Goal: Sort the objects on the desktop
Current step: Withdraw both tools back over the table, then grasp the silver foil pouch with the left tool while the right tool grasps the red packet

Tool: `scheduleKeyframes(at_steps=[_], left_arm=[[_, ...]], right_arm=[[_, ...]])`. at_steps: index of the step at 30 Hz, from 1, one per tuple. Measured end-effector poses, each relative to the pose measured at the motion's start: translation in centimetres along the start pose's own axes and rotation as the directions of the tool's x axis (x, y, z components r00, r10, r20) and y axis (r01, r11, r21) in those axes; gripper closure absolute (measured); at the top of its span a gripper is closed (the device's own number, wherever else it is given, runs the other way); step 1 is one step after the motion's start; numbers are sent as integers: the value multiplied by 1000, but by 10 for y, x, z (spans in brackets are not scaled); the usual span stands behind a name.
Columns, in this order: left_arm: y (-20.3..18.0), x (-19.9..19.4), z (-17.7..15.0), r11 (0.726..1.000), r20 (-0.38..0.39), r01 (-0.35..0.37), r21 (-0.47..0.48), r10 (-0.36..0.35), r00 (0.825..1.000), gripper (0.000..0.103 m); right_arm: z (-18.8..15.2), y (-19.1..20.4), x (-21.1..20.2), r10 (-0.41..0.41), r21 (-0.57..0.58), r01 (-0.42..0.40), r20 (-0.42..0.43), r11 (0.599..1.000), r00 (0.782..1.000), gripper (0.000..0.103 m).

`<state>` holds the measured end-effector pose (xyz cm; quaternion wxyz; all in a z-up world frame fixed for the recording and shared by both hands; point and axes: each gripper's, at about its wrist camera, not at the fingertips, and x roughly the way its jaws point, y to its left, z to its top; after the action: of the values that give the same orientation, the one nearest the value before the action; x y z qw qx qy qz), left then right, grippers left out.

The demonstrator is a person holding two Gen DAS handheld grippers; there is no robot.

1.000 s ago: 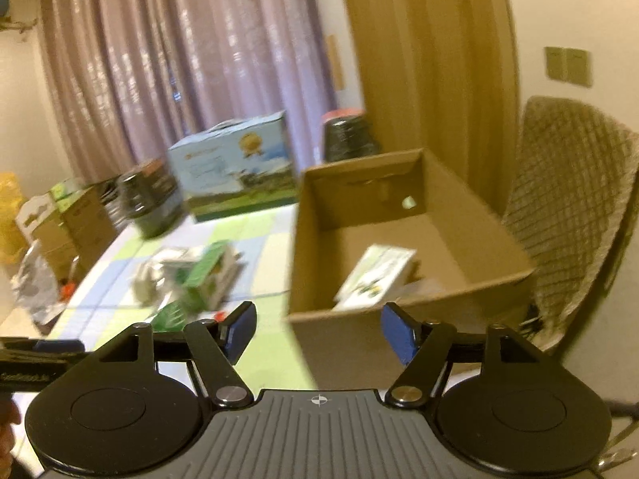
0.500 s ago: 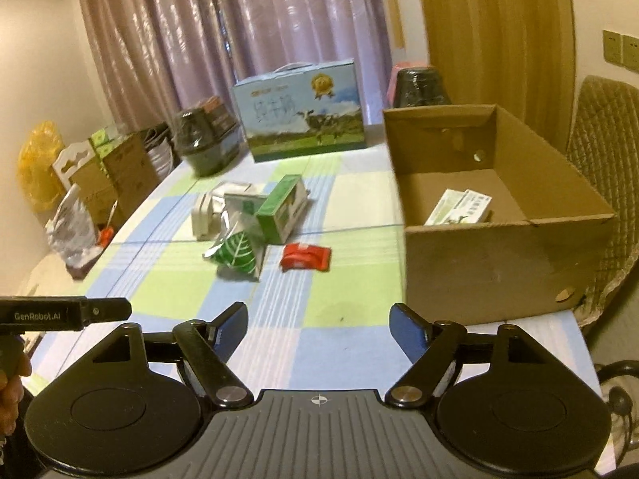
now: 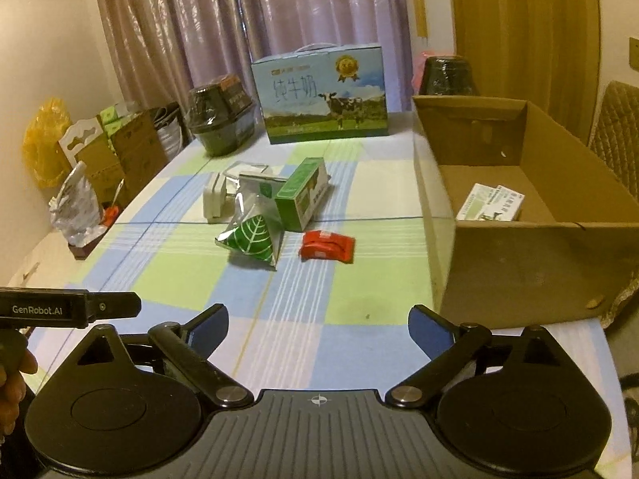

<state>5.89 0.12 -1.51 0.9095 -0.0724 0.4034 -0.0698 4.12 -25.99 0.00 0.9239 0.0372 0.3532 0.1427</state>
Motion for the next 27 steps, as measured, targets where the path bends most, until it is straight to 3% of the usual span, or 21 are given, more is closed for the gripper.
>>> scheduleKeyframes(at_steps=[12,27], left_arm=[[25,36,32,1000,-13,0,-1,0,1000,4],[33,105,79,998,-55,44,45,-41,998,4]], right_arm=[[19,16,62,0,-55,-1,-16,999,1000,8],[39,-5,165,-74,5,75,-62,997,995,8]])
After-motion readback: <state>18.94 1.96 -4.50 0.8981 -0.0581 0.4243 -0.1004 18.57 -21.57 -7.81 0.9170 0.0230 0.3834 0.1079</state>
